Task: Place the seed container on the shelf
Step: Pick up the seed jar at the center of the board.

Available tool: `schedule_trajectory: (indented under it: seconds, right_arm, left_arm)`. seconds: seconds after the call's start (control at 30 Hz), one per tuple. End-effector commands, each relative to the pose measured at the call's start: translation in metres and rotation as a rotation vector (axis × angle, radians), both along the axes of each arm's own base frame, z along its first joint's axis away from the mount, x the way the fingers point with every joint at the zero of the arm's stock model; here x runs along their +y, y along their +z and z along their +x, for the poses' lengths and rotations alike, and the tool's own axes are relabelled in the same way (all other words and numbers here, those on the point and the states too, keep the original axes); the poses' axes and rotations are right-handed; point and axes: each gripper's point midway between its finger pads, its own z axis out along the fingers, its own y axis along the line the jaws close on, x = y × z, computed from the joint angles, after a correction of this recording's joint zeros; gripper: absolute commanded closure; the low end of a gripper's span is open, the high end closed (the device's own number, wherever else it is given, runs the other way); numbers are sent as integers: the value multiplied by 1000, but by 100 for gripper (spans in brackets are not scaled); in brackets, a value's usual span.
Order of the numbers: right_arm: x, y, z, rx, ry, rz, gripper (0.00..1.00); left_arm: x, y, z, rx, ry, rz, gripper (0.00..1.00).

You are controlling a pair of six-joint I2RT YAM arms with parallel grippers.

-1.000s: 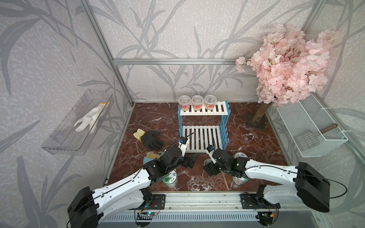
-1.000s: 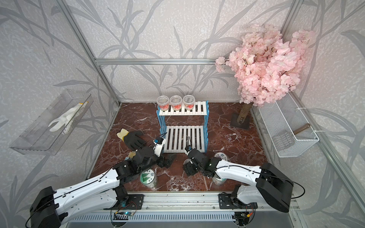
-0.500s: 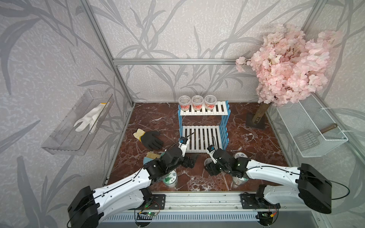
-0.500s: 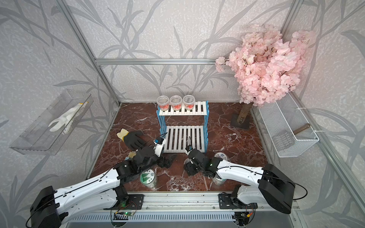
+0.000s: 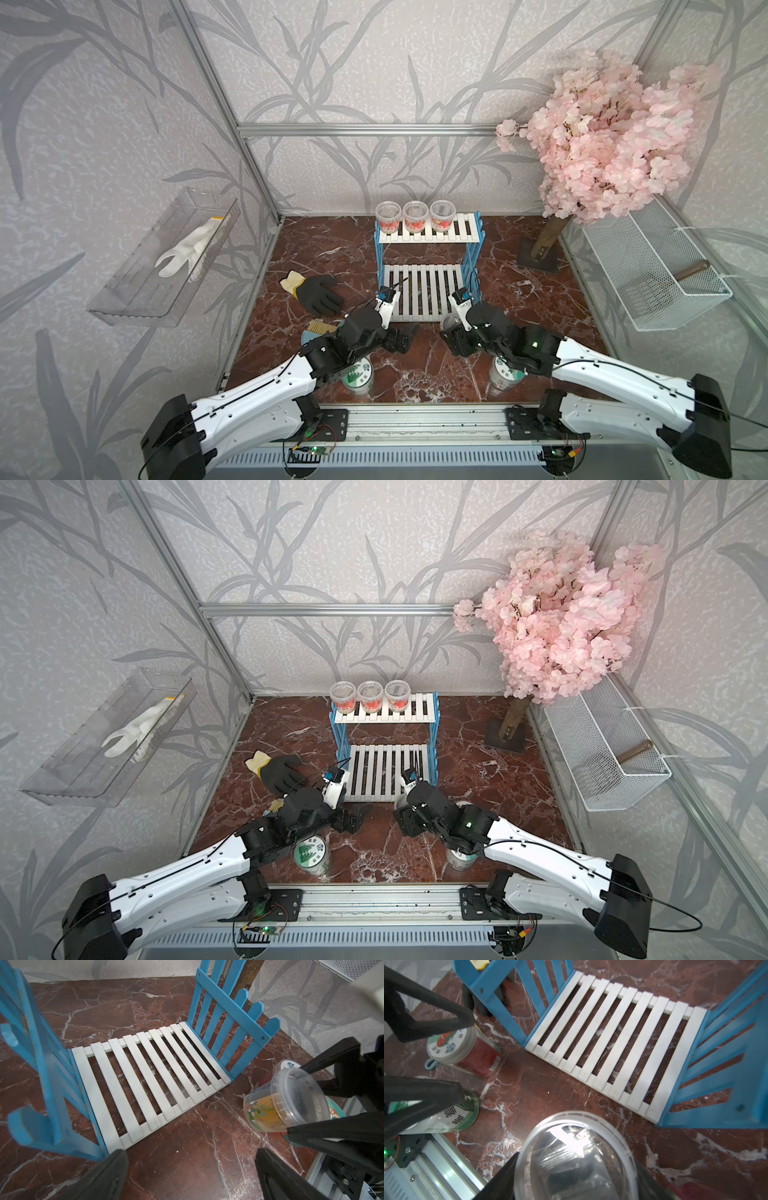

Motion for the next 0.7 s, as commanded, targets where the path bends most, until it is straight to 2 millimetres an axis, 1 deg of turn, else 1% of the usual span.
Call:
schedule_trajectory:
  seconds: [0.0,0.13,0.17,0.27,0.43,0.53,0.67]
  right_arm:
    - [-18,17,3,-19,-36,-34,30]
    - [-23,31,2,-5,-34,-19,30]
    - [-28,34,5,1,-51,-18,30]
    - [-37,40,6,27,-70,-32,30]
    - [-44,54,6,85,-82,-8,30]
    - [-45,67,7,102,-78,23,30]
    - [-46,89,12,99,-74,46,30]
  left_arm:
    - [-9,29,1,-48,-33,-51,0]
    - [-13,36,2,-56,-42,-62,0]
    - [-13,38,2,-58,-44,-65,0]
    - [-15,41,2,-61,-50,-70,0]
    - [-20,48,1,-72,-80,-79,0]
    - [-27,52,-1,-92,-120,-83,0]
    - [-38,63,-2,-135,-178,-93,0]
